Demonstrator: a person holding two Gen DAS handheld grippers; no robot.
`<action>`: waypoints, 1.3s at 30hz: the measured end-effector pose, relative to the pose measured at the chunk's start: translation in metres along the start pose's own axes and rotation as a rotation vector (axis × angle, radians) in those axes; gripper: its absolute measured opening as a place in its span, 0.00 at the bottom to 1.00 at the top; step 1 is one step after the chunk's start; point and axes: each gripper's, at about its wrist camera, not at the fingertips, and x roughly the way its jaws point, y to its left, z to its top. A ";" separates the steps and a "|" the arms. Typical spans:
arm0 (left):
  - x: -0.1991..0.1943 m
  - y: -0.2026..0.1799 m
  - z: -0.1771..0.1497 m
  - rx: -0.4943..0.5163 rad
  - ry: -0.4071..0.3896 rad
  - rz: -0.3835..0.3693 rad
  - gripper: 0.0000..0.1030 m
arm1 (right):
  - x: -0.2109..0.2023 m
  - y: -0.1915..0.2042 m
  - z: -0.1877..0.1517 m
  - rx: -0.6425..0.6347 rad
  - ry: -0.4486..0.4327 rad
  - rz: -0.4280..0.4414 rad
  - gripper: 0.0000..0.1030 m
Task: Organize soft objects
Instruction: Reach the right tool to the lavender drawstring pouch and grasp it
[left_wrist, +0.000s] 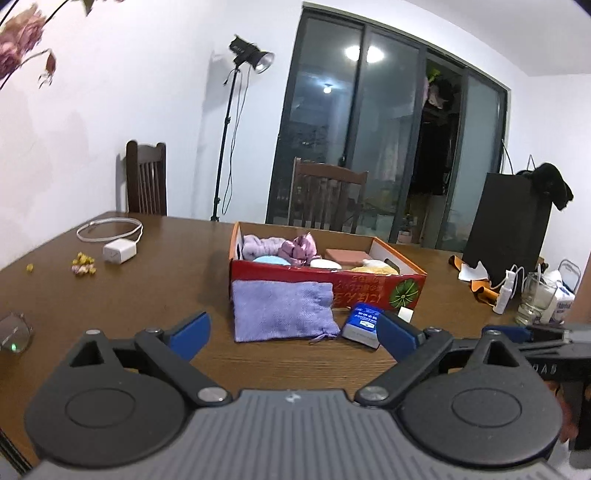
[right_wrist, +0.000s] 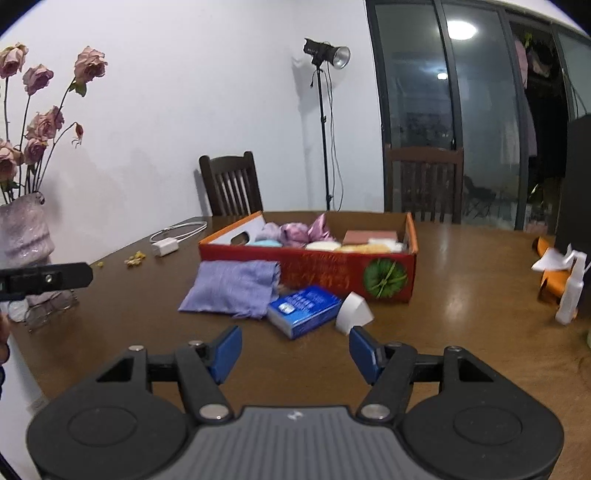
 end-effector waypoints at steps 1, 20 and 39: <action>0.000 0.001 -0.001 -0.004 0.002 0.002 0.95 | 0.001 0.001 -0.002 -0.001 0.004 0.000 0.62; 0.142 0.061 0.006 -0.183 0.116 -0.022 0.81 | 0.140 0.003 0.042 0.118 0.084 0.135 0.62; 0.192 0.092 -0.009 -0.329 0.268 -0.148 0.33 | 0.242 0.022 0.058 0.178 0.187 0.243 0.45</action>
